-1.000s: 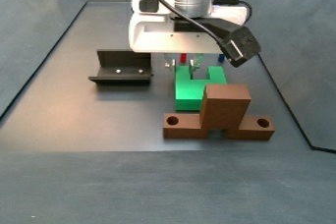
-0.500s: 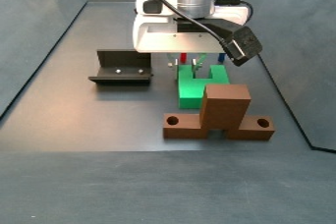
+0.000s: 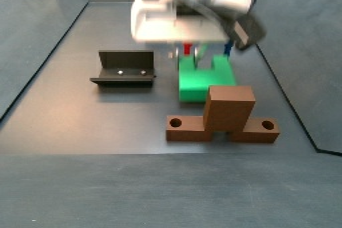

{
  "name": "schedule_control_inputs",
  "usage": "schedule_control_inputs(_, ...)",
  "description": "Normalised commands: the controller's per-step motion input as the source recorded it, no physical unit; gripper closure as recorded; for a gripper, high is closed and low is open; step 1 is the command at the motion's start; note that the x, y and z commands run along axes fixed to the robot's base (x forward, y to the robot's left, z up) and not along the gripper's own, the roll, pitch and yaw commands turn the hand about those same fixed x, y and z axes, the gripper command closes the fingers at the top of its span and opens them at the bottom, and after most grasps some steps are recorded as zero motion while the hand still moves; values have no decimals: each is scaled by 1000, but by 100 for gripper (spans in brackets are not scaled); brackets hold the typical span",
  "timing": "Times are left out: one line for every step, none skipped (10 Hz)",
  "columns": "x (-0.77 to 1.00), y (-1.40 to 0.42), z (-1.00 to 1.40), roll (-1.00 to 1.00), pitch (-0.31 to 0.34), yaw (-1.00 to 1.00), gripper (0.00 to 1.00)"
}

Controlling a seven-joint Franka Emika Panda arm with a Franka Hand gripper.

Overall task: Pick up the green object. Move up. Place the green object on the fixture. Regrasp the green object. Move to above the board. Insert the green object.
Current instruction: Move up, then place the green object on the fixture.

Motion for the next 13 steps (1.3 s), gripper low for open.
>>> schedule_control_inputs(-63, 6, 326, 32, -37, 10, 100)
schedule_control_inputs(0, 0, 0, -34, 0, -11, 100)
schedule_control_inputs(229, 20, 417, -663, 0, -117, 100)
schedule_control_inputs(377, 6, 646, -957, -83, -363, 100)
schedule_control_inputs(637, 29, 520, -1000, -46, -429, 100)
schedule_control_inputs(657, 31, 511, -1000, -74, -406, 100)
schedule_control_inputs(729, 20, 480, -1000, -37, -380, 100)
schedule_control_inputs(749, 3, 474, -1000, -14, -354, 100)
schedule_control_inputs(809, 3, 394, -1000, -9, -234, 100)
schedule_control_inputs(806, 0, 371, -997, 0, -200, 100)
schedule_control_inputs(814, 0, 303, -991, -6, -160, 100)
schedule_control_inputs(774, 14, 240, -1000, -123, -166, 100)
schedule_control_inputs(769, 26, 220, -1000, -129, -149, 100)
